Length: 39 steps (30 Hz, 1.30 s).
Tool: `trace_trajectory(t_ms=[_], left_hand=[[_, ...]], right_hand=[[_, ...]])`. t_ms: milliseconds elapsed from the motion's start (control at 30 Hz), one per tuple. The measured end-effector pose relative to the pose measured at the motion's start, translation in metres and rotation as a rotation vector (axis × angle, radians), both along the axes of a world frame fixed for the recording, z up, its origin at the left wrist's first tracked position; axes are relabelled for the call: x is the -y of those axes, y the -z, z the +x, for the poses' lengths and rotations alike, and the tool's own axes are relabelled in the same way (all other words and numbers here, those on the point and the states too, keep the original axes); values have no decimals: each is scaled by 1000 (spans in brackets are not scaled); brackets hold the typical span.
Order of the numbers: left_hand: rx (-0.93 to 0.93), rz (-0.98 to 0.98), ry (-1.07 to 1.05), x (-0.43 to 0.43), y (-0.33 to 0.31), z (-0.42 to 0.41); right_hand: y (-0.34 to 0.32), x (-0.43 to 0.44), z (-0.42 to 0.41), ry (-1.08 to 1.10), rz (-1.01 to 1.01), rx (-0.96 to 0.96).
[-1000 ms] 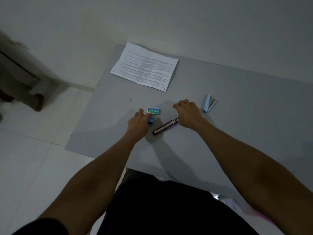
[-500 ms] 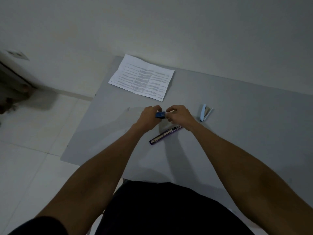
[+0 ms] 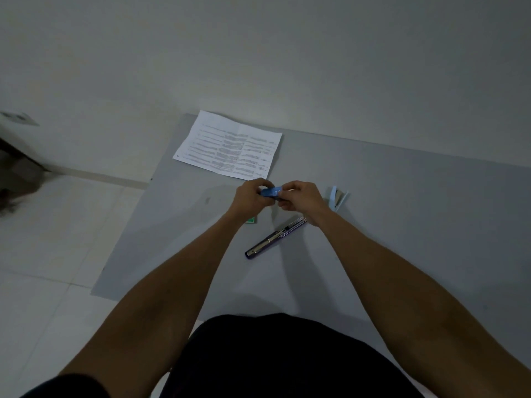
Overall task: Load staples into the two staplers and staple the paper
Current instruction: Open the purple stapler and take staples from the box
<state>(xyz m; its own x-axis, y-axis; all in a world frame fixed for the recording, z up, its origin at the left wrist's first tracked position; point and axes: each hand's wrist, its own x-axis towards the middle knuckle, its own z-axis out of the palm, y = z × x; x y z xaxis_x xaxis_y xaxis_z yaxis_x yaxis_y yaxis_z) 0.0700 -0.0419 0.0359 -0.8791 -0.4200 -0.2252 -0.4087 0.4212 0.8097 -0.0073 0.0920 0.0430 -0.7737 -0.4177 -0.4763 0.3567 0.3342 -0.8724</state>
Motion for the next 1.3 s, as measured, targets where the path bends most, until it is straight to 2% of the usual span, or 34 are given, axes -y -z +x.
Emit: trace_trajectory(t_ms=[133,200,400,933,1067,1233,1300], left_hand=[[-55,432,-212,-3,-4,-2],[-87,548,-295,-5,-5,-4],[-143,598,-395,-9,-4,-4],[-120,645,-418,-7,-6,-6],[-114,642,-424,-8,-8,-5],[-95,615,-459,-6,-8,-6],[-86,613,-467,-5,-8,-6]], right_hand=[[1,-2,-2,68,-58,52],[1,-3,-1,65,-83,67],[-1,-5,2,84,-111,82],[-7,-11,-3,123,-112,49],[-4,-10,-4,101,21,-123],[1,-8,-2,-71,193,-543],[4,-8,-2,-145,240,-651]])
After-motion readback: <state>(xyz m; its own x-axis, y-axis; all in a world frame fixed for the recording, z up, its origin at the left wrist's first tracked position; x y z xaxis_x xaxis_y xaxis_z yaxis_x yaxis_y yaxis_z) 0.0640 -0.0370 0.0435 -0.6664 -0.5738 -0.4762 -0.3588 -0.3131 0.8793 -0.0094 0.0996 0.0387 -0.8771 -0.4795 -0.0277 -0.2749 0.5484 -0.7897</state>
